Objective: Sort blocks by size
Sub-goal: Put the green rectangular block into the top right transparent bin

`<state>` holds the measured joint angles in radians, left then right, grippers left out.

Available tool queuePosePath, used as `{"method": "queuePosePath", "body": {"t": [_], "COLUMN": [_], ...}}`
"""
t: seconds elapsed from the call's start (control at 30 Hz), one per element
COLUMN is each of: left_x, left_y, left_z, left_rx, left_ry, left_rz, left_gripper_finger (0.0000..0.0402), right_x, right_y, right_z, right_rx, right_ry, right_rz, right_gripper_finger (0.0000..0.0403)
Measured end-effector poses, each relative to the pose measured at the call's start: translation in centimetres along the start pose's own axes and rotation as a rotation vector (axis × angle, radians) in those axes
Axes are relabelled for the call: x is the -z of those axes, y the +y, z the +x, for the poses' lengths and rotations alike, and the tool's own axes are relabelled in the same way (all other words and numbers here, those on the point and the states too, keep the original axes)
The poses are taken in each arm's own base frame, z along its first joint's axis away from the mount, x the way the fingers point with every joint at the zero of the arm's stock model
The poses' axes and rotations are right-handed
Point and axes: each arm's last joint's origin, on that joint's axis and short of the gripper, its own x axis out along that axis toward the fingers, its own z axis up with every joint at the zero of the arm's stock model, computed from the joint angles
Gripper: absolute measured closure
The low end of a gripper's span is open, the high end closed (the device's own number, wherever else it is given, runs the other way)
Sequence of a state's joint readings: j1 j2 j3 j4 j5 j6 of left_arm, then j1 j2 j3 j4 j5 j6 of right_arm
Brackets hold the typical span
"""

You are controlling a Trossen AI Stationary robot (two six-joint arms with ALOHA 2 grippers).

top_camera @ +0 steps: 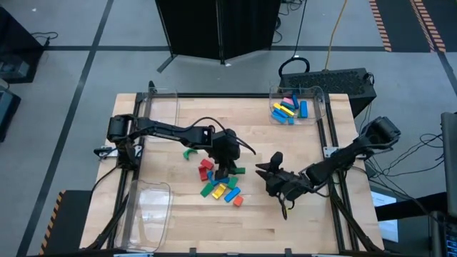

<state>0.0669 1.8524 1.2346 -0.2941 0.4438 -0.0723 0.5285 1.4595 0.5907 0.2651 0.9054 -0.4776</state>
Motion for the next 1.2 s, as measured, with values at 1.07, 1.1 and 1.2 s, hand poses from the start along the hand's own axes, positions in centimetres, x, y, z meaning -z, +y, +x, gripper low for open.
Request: {"method": "queuePosePath", "body": {"t": [1.07, 1.1, 1.2], "left_x": [-1.1, -1.2, -1.3], "left_y": [-0.3, -0.4, -0.4], "left_z": [-0.1, -0.1, -0.1], "left_rx": [0.094, 0.096, 0.099], "left_ry": [-0.098, -0.108, -0.121], "left_rz": [-0.003, -0.005, -0.009], "left_gripper_finger": [0.0304, 0.0304, 0.0304], "right_x": [-0.1, -0.1, 0.0], "right_y": [-0.1, -0.1, -0.1], "right_z": [3.7, 3.7, 3.7], "right_rx": [-0.103, -0.11, -0.114], "right_ry": [-0.132, -0.135, -0.138], "right_rz": [0.021, 0.023, 0.027], "right_gripper_finger": [0.0245, 0.0252, 0.0275]}}
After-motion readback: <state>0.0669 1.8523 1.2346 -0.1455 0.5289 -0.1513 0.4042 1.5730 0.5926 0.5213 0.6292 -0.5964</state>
